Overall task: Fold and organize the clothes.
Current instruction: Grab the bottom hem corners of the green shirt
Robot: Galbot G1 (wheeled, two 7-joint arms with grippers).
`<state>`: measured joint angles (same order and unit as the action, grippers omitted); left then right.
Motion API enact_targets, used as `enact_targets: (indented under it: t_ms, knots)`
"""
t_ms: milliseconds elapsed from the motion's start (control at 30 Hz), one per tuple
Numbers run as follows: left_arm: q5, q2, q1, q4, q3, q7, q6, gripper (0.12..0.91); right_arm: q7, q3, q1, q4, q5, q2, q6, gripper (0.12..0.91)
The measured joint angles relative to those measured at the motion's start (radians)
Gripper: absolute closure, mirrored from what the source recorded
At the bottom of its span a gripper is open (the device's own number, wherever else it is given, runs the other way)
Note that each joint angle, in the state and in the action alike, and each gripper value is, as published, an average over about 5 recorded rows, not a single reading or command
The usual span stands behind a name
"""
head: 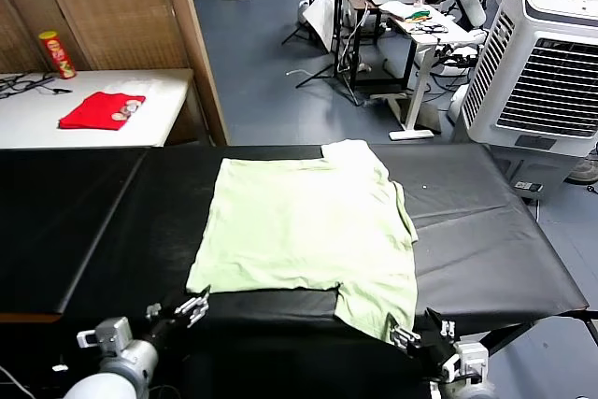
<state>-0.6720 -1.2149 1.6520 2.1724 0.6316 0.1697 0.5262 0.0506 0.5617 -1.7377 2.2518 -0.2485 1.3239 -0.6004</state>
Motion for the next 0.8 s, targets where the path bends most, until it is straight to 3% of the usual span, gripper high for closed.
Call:
enact_targets:
  t_ms: [100, 233, 333, 433, 633, 700, 800]
  knots:
    - [0.009, -0.001, -0.001, -0.003, -0.001, -0.003, 0.0, 0.232, 0.003, -0.003, 0.001, -0.003, 0.0, 0.003, 0.001, 0.364]
    - [0.02, -0.003, -0.006, -0.014, -0.004, -0.004, -0.004, 0.248, 0.005, -0.009, 0.001, -0.009, 0.006, 0.01, 0.001, 0.564]
    - [0.026, -0.004, -0.009, -0.024, -0.007, -0.005, -0.011, 0.353, 0.007, -0.012, -0.003, -0.011, 0.013, 0.014, 0.002, 0.729]
    - [0.034, -0.006, -0.011, -0.033, -0.009, -0.011, -0.022, 0.52, 0.01, -0.012, -0.008, -0.01, 0.018, 0.017, 0.002, 0.857]
    - [0.044, -0.013, -0.002, -0.029, -0.02, -0.039, -0.05, 0.844, 0.019, 0.002, -0.032, 0.013, 0.019, 0.022, 0.0, 0.903]
    - [0.046, -0.015, 0.009, -0.016, -0.02, -0.037, -0.054, 0.895, 0.022, 0.011, -0.047, 0.029, 0.018, 0.022, -0.002, 0.903]
    - [0.047, -0.012, 0.037, 0.015, -0.012, -0.027, -0.059, 0.902, 0.024, 0.025, -0.067, 0.059, 0.014, 0.019, -0.003, 0.903]
